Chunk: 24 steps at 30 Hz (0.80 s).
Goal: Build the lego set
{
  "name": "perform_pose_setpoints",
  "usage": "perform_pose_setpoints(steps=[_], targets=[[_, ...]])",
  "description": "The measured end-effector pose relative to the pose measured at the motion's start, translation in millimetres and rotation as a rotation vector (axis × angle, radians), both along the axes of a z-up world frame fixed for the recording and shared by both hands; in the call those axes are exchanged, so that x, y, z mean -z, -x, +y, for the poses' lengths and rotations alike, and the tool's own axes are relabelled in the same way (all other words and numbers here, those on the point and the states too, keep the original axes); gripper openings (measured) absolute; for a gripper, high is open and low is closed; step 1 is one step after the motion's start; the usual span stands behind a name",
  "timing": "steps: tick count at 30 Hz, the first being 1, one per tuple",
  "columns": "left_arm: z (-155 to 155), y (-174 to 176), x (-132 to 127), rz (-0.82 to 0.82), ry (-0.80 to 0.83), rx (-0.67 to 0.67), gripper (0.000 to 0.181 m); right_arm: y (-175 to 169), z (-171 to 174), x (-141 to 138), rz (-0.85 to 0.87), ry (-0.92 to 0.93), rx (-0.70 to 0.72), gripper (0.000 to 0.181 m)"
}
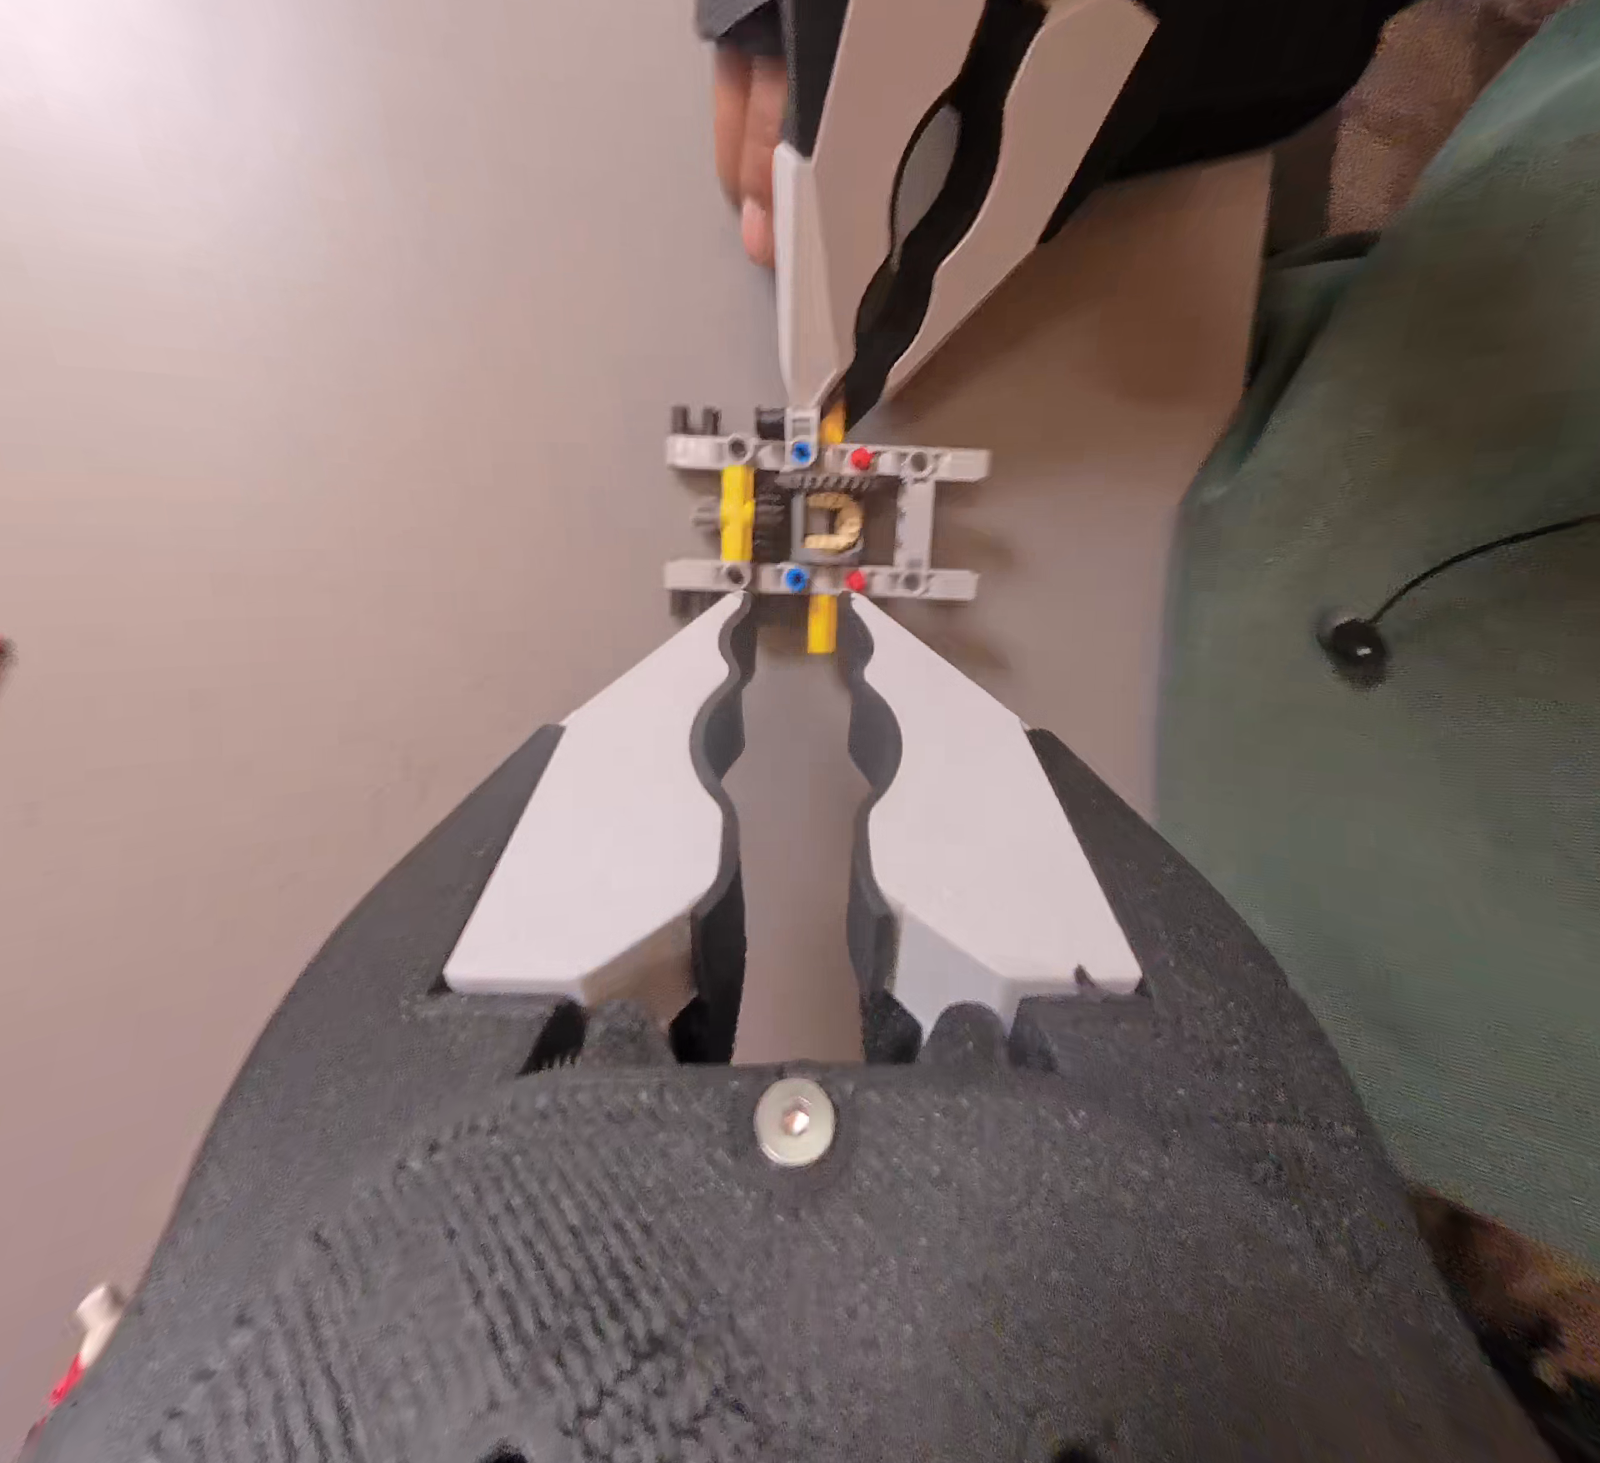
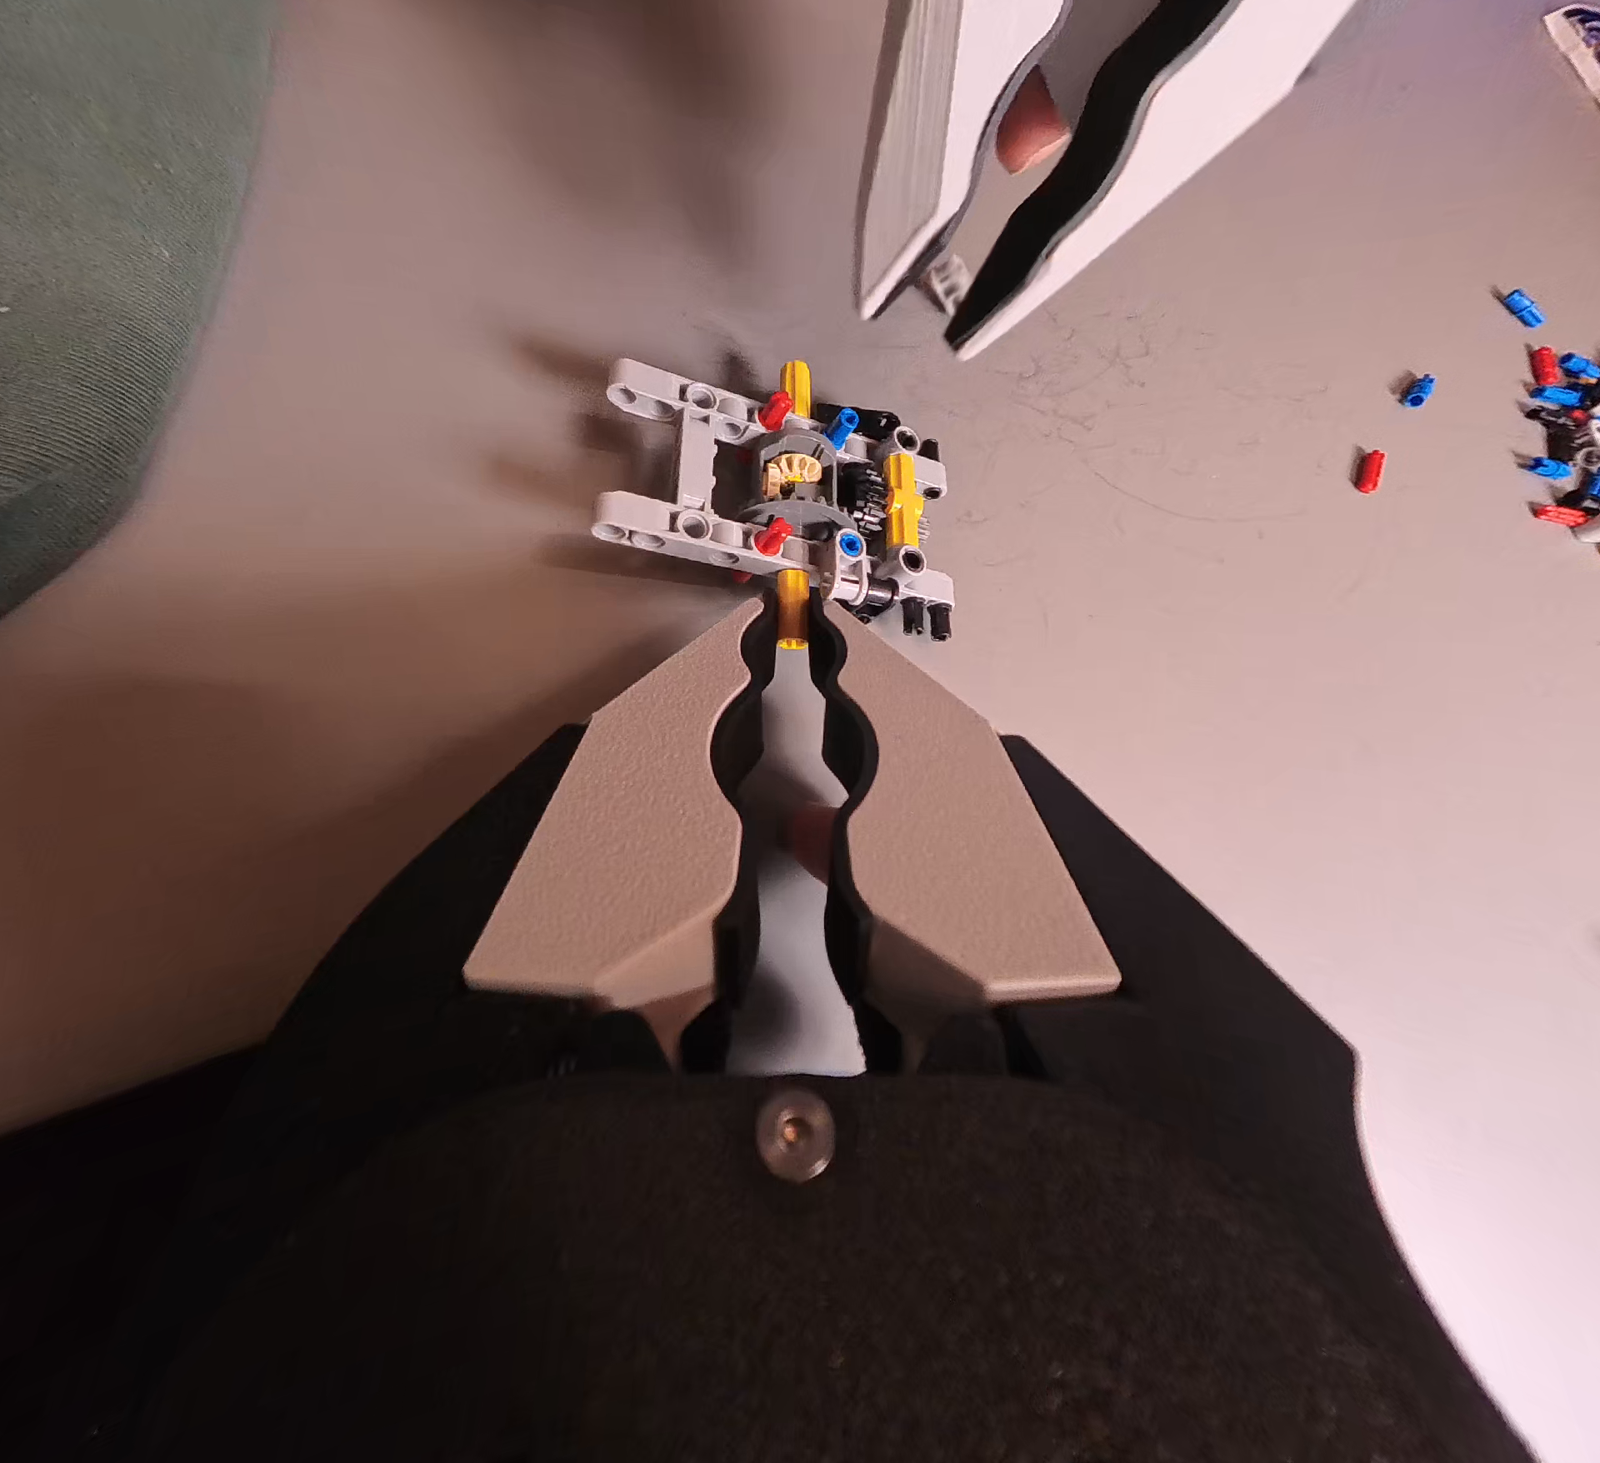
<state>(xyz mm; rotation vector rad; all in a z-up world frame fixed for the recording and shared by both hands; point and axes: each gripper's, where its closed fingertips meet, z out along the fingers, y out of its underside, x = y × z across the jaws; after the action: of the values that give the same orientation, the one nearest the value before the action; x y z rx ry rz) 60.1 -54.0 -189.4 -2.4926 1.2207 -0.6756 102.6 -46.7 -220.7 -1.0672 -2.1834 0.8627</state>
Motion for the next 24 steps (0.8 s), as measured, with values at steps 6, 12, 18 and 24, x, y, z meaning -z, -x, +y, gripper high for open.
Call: perform_pose_setpoints(steps=[6,12,18,24], targets=[[17.0,76.9,23.3,0.121,-0.218,-0.218,0.016,0.2,2.5,-0.4,0.007,-0.004,0.010,0.005],[-2.9,101.0,38.8,0.008,-0.254,-0.387,0.018,0.8,7.2,-1.1,0.017,0.002,0.026,0.005],[-5.7,84.1,34.8,-0.083,-0.323,-0.416,0.023,3.7,12.1,-1.4,0.024,-0.019,0.051,0.005],[-4.6,72.6,39.2,0.010,-0.399,-0.301,0.018,7.4,16.7,-1.5,0.038,-0.051,0.053,0.005]])
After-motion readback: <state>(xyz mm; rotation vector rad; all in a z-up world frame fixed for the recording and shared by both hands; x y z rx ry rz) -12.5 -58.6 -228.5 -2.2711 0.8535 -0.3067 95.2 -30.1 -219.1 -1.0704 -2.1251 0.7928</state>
